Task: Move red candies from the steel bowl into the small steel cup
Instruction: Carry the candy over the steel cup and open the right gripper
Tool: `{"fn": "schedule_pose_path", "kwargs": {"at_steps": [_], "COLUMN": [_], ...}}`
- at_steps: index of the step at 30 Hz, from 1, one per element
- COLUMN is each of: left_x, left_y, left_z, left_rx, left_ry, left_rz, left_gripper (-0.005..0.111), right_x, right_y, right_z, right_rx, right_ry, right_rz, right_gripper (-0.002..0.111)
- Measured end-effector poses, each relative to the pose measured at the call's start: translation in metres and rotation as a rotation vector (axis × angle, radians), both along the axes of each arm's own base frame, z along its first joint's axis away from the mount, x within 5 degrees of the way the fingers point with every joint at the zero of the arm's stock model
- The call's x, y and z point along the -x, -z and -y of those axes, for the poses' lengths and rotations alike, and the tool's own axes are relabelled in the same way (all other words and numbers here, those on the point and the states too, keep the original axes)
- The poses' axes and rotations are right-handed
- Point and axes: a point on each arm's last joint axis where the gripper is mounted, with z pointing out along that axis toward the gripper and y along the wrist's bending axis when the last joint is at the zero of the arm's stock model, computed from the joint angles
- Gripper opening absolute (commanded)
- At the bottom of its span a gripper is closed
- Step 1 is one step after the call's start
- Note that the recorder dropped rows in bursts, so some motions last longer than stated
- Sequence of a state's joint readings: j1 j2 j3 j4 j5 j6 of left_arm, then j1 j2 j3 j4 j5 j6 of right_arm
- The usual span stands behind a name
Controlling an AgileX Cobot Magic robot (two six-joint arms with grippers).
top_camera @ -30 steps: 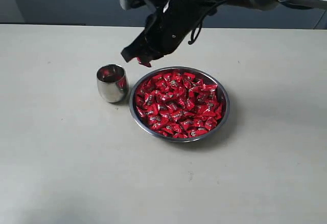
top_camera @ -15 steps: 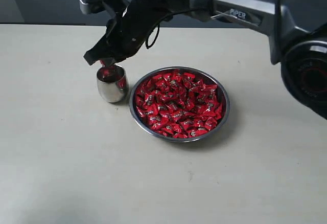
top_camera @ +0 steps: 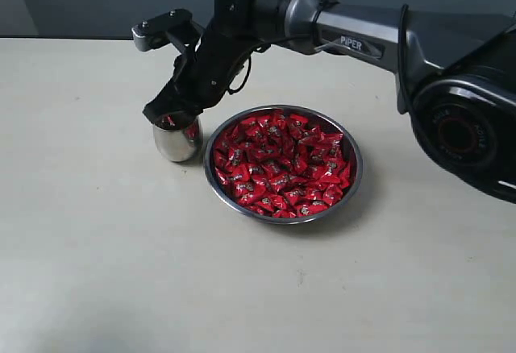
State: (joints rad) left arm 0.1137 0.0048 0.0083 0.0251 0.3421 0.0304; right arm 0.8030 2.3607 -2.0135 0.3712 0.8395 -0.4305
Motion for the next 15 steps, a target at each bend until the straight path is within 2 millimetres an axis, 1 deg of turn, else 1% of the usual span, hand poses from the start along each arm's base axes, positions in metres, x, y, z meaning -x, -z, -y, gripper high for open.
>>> {"fn": "schedule_pose_path", "kwargs": {"at_steps": [2, 3, 5, 7, 9, 11, 13, 15], "left_x": [0.0, 0.0, 0.0, 0.0, 0.0, 0.0, 0.0, 0.0], "left_y": [0.0, 0.0, 0.0, 0.0, 0.0, 0.0, 0.0, 0.0], "left_z": [0.0, 0.0, 0.0, 0.0, 0.0, 0.0, 0.0, 0.0], "left_rx": [0.0, 0.0, 0.0, 0.0, 0.0, 0.0, 0.0, 0.0], "left_ry": [0.0, 0.0, 0.0, 0.0, 0.0, 0.0, 0.0, 0.0], "left_rz": [0.0, 0.0, 0.0, 0.0, 0.0, 0.0, 0.0, 0.0], "left_gripper": [0.0, 0.0, 0.0, 0.0, 0.0, 0.0, 0.0, 0.0], "right_x": [0.0, 0.0, -0.001, -0.001, -0.001, 0.001, 0.004, 0.008], "right_y": [-0.001, -0.001, -0.001, -0.006, -0.016, -0.035, -0.053, -0.072], "right_z": [0.0, 0.0, 0.001, 0.002, 0.006, 0.013, 0.02, 0.029], "right_rx": [-0.001, 0.0, 0.006, 0.018, 0.038, 0.057, 0.08, 0.1], "right_ry": [0.0, 0.0, 0.0, 0.005, 0.017, 0.032, 0.036, 0.039], "right_rz": [0.004, 0.006, 0.014, 0.025, 0.048, 0.071, 0.085, 0.1], "right_gripper": [0.041, 0.04, 0.036, 0.027, 0.019, 0.014, 0.011, 0.011]}}
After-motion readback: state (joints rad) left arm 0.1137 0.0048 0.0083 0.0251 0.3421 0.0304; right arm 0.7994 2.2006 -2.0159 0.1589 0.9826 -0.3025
